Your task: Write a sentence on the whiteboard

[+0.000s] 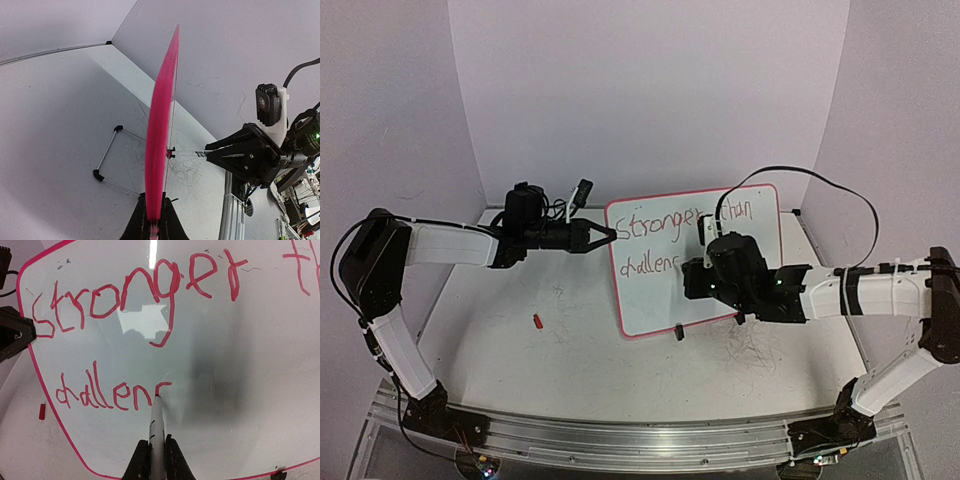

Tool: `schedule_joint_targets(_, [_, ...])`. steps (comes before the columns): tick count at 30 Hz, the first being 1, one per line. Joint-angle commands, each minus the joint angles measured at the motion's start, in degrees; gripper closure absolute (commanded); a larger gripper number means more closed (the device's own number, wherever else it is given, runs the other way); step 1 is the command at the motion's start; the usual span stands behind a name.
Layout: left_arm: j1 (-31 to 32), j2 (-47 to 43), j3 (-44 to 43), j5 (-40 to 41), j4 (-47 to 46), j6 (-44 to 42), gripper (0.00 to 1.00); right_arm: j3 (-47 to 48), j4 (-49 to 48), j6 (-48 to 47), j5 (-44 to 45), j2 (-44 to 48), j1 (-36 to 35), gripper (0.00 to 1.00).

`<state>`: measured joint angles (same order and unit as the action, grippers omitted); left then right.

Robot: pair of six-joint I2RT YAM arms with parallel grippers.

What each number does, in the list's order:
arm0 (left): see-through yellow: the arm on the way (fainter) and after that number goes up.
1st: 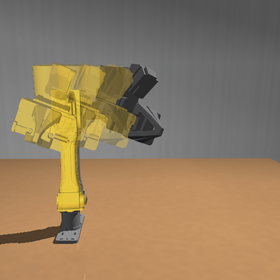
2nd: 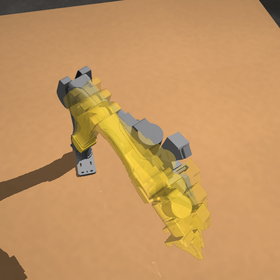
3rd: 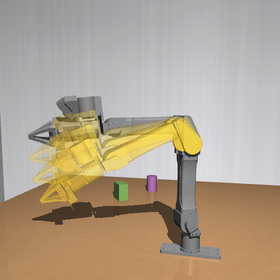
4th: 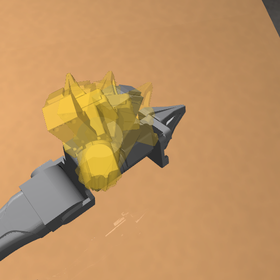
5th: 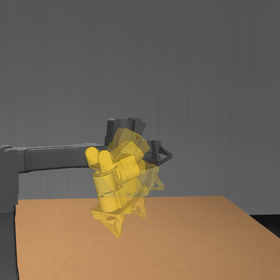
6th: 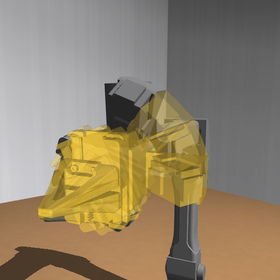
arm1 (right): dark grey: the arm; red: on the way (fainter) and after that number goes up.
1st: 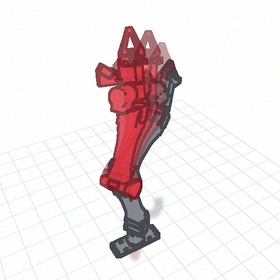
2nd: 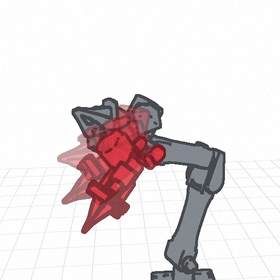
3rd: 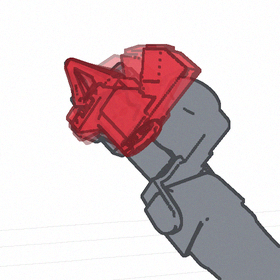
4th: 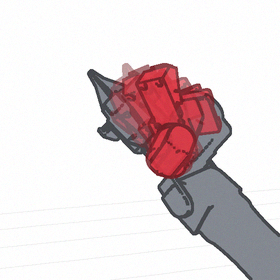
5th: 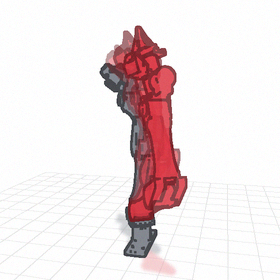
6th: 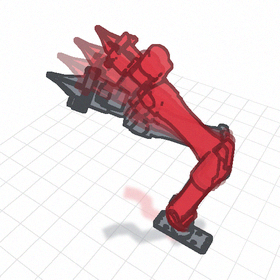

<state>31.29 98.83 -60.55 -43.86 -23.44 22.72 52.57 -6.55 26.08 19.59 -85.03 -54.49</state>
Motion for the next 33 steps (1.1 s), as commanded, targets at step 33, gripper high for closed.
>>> schedule_joint_targets(33, [0.4,-0.9,-0.4,-0.9,2.2,-0.4,1.0,1.9,0.6,0.1,3.6,-0.7,0.2,1.0])
